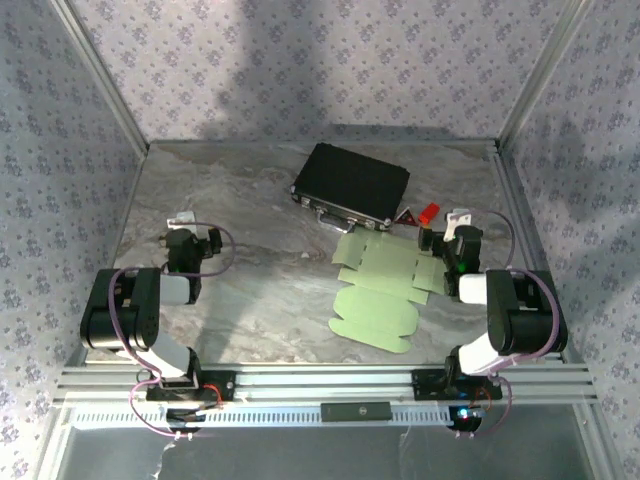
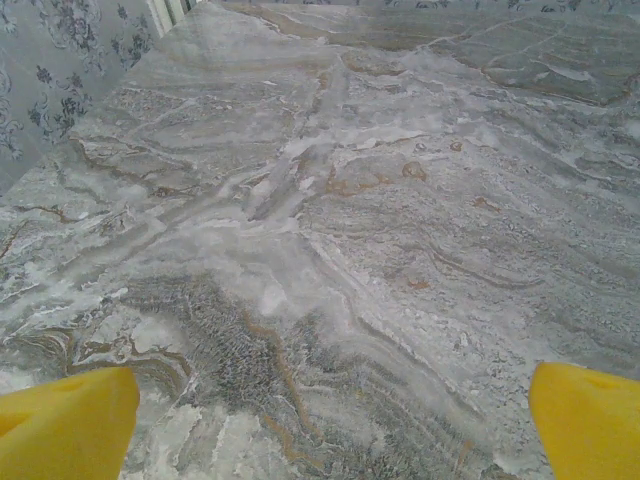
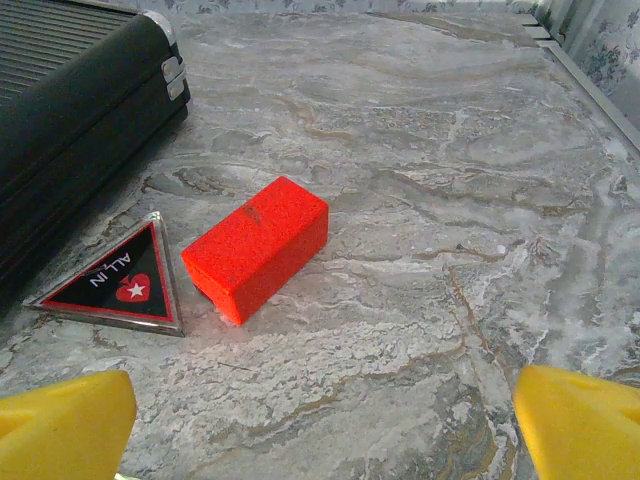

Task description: Fold the paper box

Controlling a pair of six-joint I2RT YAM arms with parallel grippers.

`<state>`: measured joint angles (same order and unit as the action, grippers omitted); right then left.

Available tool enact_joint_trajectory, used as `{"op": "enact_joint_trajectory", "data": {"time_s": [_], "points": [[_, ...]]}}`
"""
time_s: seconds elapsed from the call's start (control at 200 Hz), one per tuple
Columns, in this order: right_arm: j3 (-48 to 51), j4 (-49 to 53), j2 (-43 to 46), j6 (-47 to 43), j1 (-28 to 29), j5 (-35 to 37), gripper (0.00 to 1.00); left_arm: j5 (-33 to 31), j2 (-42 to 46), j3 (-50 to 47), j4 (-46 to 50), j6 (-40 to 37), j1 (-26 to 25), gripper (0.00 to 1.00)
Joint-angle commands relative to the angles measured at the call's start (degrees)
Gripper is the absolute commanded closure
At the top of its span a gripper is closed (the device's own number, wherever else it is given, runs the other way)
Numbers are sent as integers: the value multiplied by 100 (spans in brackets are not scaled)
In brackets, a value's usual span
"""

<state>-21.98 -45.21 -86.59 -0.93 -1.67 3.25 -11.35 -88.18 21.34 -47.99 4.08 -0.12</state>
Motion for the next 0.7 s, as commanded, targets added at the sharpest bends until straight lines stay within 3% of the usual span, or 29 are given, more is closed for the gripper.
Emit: {"op": "enact_joint_trajectory", "data": {"time_s": [0.0,0.415,0.495,0.57,0.63,0.695], "points": [[-60,-49,-43,-27,18,78,1,-16,36,125,-62,-54,-2,0],[-40,-72,-28,-28,18,84,1,-16,36,122,-70,-56,-8,0],[33,229,540,122,52,594,1,-99,356,-72,-295,-175,-93,0],[155,528,1258,198,86,947,1,-746,1374,77,702,-534,-598,0],[38,1194,1950,290,191,1183,1,-1005,2255,490,1780,-183,-924,0],[-555,2792,2937,591,403,1450,1,-985,2920,1335,3593,1433,-1007,0]]}}
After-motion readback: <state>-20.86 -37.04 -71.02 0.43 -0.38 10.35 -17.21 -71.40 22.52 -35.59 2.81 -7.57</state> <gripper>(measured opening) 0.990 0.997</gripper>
